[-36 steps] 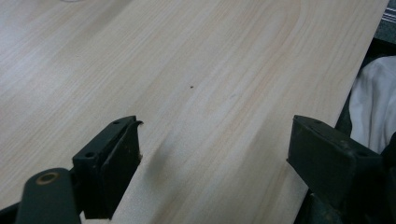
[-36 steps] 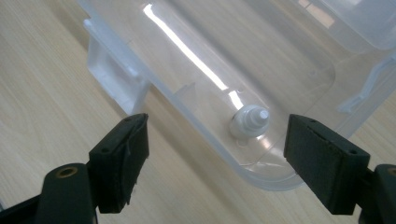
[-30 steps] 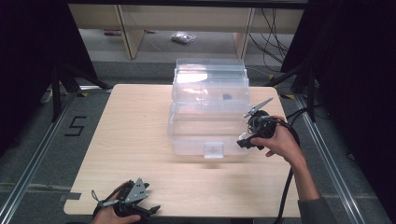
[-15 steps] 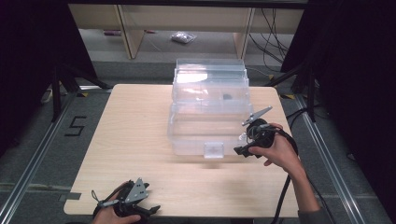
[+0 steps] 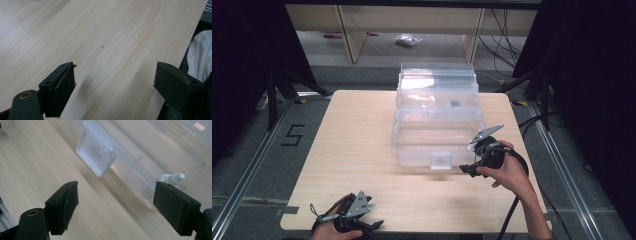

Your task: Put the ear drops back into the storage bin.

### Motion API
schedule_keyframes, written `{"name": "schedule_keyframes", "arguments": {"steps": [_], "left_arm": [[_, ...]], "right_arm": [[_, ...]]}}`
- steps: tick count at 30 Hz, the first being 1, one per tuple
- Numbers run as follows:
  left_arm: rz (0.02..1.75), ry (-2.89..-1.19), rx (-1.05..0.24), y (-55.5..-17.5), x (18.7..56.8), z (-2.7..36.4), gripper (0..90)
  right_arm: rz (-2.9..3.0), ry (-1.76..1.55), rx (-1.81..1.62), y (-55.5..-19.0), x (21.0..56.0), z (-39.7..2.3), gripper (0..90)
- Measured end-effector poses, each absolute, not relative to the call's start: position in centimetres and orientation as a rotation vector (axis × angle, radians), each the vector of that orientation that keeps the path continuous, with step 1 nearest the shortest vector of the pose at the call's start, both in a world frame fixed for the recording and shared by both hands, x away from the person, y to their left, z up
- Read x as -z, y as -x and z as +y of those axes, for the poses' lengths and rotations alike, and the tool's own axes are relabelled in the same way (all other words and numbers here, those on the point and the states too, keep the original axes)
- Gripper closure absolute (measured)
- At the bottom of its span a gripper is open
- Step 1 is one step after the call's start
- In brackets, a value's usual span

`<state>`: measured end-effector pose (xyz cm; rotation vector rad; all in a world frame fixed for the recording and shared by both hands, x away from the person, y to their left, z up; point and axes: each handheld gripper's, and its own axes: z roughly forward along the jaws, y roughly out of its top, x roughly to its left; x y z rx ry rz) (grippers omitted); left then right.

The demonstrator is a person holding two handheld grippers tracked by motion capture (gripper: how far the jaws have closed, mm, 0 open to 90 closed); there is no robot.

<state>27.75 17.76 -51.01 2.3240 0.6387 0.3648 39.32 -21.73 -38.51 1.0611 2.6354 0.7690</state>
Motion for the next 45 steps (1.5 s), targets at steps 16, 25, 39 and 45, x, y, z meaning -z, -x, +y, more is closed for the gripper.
{"name": "schedule_keyframes", "arguments": {"steps": [16,25,39,45], "left_arm": [[0.621,-2.322,-0.377,-27.8,50.8,17.8,16.5],[0.622,-2.319,-0.379,-27.8,50.8,17.8,16.5],[0.619,-2.323,-0.382,-27.8,50.8,17.9,16.5],[0.619,-2.32,-0.381,-27.8,50.8,17.8,16.5]], "right_arm": [[2.617,-0.993,-0.833,-38.0,39.2,-22.2,20.7],[2.638,-0.992,-0.854,-37.1,39.8,-22.1,20.3],[2.631,-0.935,-0.853,-36.3,42.0,-21.7,20.0],[2.631,-0.923,-0.852,-36.1,43.0,-21.7,19.9]]}}
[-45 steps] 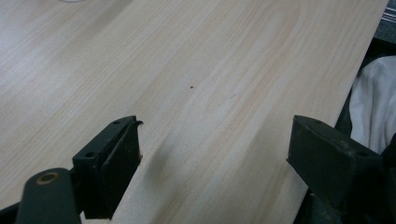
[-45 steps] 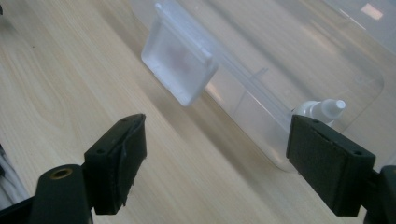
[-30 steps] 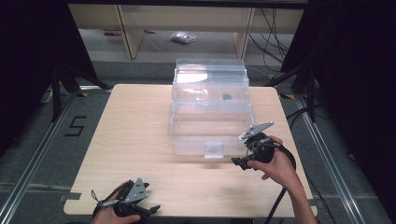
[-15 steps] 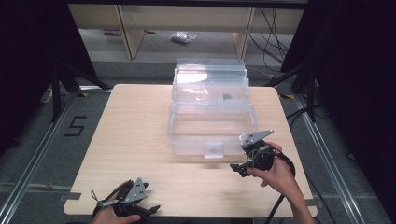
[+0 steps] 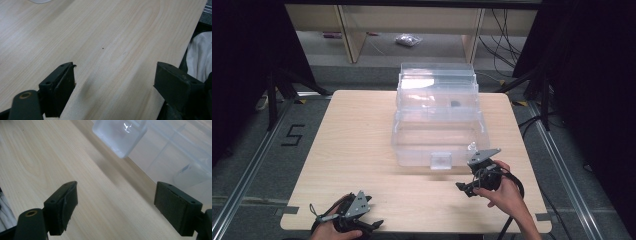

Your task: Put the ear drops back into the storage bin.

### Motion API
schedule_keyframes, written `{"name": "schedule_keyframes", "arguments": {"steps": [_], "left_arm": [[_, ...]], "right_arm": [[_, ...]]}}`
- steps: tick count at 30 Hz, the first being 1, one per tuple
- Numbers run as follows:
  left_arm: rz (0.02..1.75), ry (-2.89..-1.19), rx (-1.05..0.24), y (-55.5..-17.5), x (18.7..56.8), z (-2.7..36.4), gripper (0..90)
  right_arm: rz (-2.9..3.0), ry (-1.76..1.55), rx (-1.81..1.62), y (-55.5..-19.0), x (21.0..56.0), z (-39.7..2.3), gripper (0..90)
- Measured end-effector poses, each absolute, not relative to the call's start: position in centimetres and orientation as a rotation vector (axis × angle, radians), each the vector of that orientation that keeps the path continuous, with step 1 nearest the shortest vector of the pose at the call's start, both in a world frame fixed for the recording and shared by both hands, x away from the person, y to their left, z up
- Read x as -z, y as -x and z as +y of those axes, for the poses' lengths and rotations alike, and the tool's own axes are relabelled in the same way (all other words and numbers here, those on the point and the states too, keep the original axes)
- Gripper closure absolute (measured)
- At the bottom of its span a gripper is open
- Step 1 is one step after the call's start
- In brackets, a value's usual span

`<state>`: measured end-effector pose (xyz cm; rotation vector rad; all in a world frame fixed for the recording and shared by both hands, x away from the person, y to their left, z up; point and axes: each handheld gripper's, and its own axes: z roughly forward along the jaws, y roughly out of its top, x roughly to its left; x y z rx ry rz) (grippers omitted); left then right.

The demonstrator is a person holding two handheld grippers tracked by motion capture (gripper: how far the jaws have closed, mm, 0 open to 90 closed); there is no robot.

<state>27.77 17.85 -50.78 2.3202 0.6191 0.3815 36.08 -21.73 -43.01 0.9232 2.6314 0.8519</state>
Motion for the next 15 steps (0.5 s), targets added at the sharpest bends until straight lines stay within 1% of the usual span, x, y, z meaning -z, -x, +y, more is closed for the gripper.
{"name": "schedule_keyframes", "arguments": {"steps": [3,10,15], "left_arm": [[0.616,-2.32,-0.379,-27.8,50.8,17.9,16.5],[0.619,-2.326,-0.383,-27.8,50.8,17.9,16.5],[0.618,-2.326,-0.382,-27.8,50.7,17.9,16.5]], "right_arm": [[2.622,-0.928,-0.867,-35.8,43.8,-21.7,19.9],[2.636,-0.988,-0.859,-35.3,44.3,-21.9,19.2],[2.641,-0.969,-0.874,-35.1,44.9,-21.9,18.7]]}}
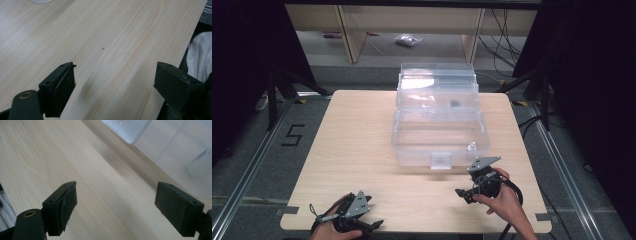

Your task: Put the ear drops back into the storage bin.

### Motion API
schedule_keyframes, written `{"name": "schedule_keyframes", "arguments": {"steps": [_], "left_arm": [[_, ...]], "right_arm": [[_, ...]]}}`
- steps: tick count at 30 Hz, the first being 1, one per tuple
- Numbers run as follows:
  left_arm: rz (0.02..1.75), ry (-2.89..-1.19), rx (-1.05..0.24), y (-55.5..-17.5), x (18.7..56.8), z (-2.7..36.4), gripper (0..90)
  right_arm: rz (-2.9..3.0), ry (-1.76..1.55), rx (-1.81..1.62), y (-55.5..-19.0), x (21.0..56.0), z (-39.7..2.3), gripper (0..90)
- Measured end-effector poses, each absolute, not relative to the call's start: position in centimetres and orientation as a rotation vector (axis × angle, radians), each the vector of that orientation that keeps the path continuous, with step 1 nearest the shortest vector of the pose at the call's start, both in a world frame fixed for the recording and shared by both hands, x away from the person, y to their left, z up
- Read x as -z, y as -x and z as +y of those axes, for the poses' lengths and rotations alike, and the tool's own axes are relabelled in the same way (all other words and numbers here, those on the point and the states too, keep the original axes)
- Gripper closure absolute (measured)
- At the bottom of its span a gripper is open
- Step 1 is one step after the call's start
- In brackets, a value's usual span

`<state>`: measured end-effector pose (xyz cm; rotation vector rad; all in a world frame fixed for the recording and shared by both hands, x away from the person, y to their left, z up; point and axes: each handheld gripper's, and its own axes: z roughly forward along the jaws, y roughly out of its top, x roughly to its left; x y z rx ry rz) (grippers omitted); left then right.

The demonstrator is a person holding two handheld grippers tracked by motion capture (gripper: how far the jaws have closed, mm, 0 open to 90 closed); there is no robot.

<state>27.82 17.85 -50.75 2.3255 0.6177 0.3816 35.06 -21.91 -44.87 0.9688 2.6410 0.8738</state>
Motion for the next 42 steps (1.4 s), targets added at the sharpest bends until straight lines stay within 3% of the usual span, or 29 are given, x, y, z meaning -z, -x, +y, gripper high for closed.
{"name": "schedule_keyframes", "arguments": {"steps": [42], "left_arm": [[0.618,-2.332,-0.389,-27.8,50.8,17.9,16.5]], "right_arm": [[2.573,-1.02,-0.941,-30.5,47.9,-23.7,16.9]]}}
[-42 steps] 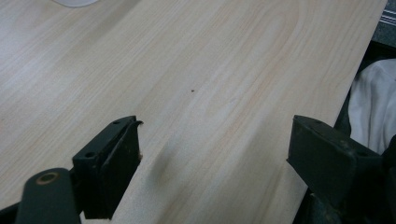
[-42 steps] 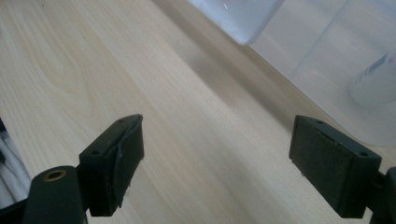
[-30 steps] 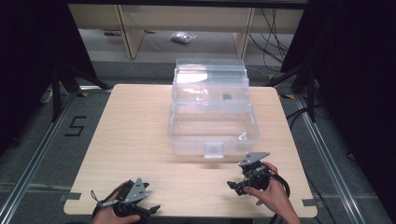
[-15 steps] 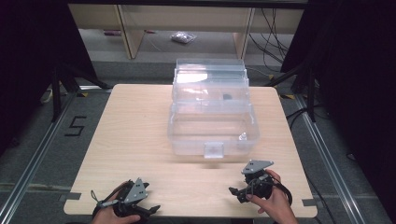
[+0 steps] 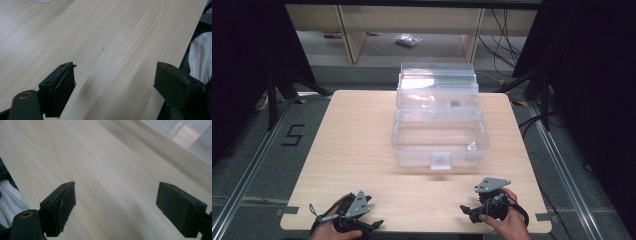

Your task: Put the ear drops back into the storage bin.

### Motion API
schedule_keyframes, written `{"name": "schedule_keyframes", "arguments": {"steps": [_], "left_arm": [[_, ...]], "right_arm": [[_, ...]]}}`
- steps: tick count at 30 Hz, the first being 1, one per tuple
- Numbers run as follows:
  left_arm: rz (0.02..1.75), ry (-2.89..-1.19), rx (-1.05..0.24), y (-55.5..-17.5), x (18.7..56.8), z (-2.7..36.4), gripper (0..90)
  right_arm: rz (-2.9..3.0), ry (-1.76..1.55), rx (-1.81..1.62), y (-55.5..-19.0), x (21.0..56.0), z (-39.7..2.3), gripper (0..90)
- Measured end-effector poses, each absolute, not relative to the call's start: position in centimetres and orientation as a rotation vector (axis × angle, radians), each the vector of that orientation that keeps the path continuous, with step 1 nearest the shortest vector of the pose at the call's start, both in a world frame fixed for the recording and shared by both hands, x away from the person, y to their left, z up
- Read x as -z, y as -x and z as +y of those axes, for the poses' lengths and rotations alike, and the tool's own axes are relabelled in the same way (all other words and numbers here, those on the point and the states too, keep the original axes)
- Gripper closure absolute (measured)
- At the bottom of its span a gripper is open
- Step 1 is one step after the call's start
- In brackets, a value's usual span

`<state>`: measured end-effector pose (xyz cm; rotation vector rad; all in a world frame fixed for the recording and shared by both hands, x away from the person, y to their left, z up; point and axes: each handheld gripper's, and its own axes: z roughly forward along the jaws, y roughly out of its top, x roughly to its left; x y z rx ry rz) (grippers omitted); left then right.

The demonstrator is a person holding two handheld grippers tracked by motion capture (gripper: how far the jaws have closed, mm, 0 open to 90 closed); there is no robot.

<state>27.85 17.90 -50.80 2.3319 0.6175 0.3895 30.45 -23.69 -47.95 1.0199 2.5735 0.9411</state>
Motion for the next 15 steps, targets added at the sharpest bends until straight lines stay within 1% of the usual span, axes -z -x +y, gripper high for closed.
{"name": "schedule_keyframes", "arguments": {"steps": [3,15], "left_arm": [[0.619,-2.329,-0.385,-27.8,50.8,17.9,16.5],[0.624,-2.325,-0.379,-27.8,50.8,17.9,16.5]], "right_arm": [[2.549,-0.985,-0.967,-30.4,48.2,-23.9,16.8],[2.514,-1.065,-0.976,-29.3,48.5,-25.1,16.6]]}}
